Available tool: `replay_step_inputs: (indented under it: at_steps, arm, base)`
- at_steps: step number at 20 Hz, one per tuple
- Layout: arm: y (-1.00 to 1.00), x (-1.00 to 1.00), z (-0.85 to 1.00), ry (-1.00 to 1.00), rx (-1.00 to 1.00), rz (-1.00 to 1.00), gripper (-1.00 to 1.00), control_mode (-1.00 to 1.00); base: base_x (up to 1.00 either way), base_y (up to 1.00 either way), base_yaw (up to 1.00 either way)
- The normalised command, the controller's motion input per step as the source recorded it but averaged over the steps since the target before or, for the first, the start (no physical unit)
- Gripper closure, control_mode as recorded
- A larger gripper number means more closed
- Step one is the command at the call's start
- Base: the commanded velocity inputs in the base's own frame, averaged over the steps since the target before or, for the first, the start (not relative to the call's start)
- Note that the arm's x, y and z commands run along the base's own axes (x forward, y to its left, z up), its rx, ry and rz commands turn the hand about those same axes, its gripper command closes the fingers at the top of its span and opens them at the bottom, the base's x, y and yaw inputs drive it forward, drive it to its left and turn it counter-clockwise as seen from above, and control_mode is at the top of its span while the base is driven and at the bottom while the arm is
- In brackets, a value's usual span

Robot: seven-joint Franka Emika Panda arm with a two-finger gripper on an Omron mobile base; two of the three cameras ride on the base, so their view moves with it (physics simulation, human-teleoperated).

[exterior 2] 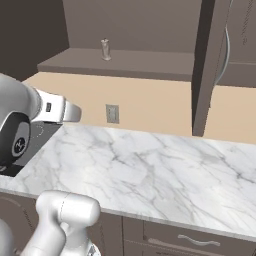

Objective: Get the candle and the liquor from the cabinet and move them to the dining counter.

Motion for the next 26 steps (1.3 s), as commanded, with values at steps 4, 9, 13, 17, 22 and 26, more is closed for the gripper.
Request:
replay_step_inputs:
  at_steps: [4,9,13,17,22,26]
  arm:
    - [0.0,0.0,0.43,-0.05,0.01,0.06,-1.0,-1.0]
    - [0.0,0.0,0.43,-0.14,0.0,0.16,-1.0,-1.0]
    - [0.0,0.18,0.25,-0.14,0.0,0.03,-1.0,-1.0]
    - [0.0,0.43,0.28,0.02,0.0,0.0,-1.0,-1.0]
    - [-0.01,0.5,0.19,0.02,0.0,-0.01,-1.0,-1.0]
    - [0.01,0.31,0.0,-0.23,0.01,0.0,-1.0,-1.0]
  base:
    - [0.0,0.0,0.0]
    - [0.0,0.0,0.0]
    - [0.0,0.0,0.0]
    - [0.0,0.0,0.0]
    - [0.0,0.0,0.0]
    - [0.0,0.0,0.0]
